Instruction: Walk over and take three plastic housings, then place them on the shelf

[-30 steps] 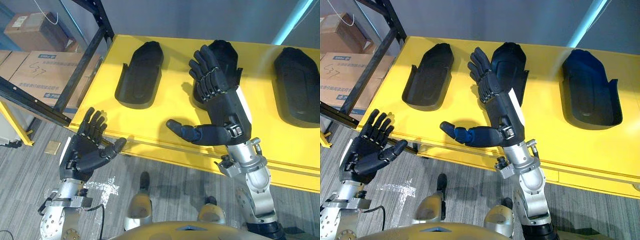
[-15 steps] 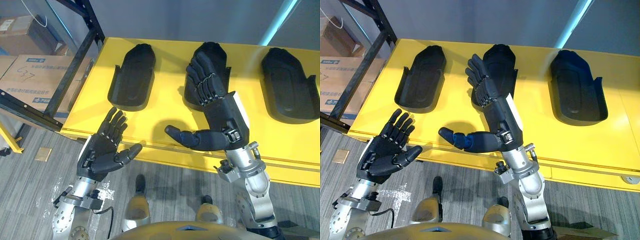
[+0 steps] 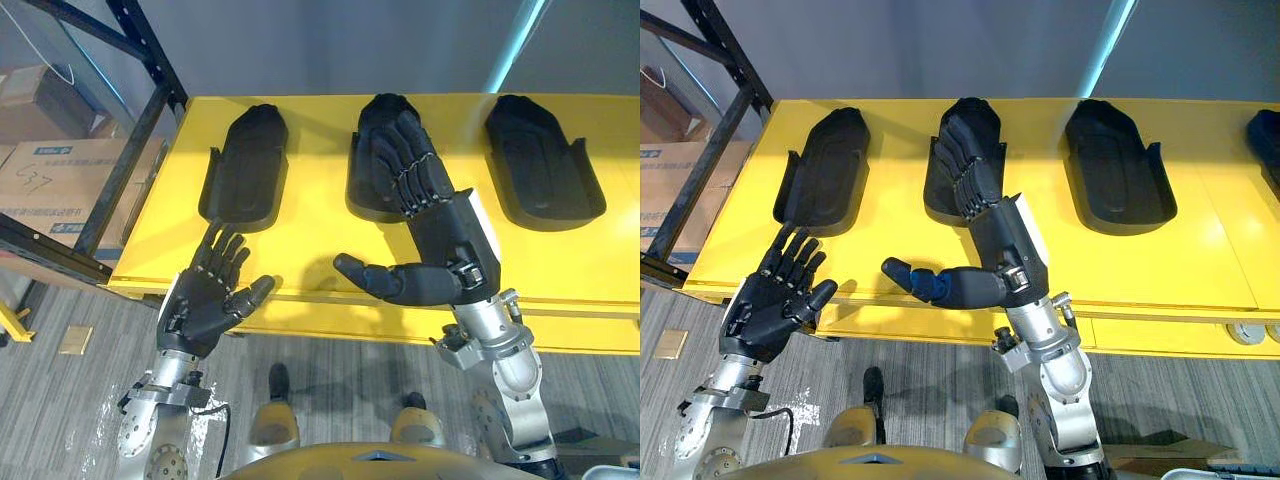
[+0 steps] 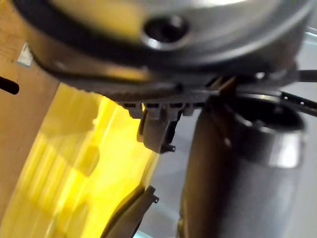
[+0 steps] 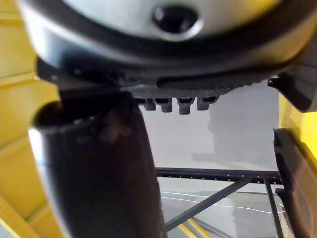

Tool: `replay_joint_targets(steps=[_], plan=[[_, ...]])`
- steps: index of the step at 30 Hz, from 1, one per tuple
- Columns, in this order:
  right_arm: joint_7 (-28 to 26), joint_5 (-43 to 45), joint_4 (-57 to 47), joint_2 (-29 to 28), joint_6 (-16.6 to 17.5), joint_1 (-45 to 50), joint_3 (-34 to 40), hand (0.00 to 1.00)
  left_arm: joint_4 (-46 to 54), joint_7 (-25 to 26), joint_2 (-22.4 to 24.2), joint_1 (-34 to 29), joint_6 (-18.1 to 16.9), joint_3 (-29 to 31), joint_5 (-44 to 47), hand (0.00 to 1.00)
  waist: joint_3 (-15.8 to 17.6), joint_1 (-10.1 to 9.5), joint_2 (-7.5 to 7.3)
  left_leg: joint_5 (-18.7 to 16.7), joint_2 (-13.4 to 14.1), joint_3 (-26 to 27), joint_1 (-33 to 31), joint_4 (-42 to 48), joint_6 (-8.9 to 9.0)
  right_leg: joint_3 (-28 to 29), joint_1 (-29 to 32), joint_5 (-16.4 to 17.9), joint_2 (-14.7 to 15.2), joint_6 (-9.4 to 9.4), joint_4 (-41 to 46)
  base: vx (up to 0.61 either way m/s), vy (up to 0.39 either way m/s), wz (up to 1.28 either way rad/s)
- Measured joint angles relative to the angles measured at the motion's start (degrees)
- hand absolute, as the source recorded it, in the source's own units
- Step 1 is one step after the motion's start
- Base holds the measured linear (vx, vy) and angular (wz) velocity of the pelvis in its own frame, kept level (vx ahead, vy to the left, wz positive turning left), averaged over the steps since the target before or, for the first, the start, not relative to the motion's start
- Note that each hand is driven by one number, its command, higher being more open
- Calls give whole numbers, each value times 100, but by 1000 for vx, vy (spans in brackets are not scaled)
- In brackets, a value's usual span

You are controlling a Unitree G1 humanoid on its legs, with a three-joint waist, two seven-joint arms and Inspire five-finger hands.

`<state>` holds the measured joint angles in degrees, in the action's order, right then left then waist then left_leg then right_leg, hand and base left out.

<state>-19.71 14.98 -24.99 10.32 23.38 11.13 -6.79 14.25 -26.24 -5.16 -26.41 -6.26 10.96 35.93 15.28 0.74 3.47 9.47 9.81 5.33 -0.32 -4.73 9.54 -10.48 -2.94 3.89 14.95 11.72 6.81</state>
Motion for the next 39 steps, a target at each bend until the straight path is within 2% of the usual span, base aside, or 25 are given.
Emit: replay_joint_targets(steps=[13,32,39], plan=[[28,1,7,6,0,178,92,100,-331,253,2,133,-104,-2,20,100,-164,99,107,-39,6,149,99,1,1,157,30,-17,1,16,1,-5,1,-5],[15,-1,64,19,0,180,365,100,-587,531,2,399,-196,-2,20,100,-203,201,206,-73,-6,282,162,2,-5,300,83,-16,21,18,31,-4,0,-3],[-5,1,64,39,-1,182,421,100,-743,635,2,456,-241,-2,21,100,-217,264,329,-91,-12,350,215,3,-15,351,111,-7,37,14,83,-12,0,-4]])
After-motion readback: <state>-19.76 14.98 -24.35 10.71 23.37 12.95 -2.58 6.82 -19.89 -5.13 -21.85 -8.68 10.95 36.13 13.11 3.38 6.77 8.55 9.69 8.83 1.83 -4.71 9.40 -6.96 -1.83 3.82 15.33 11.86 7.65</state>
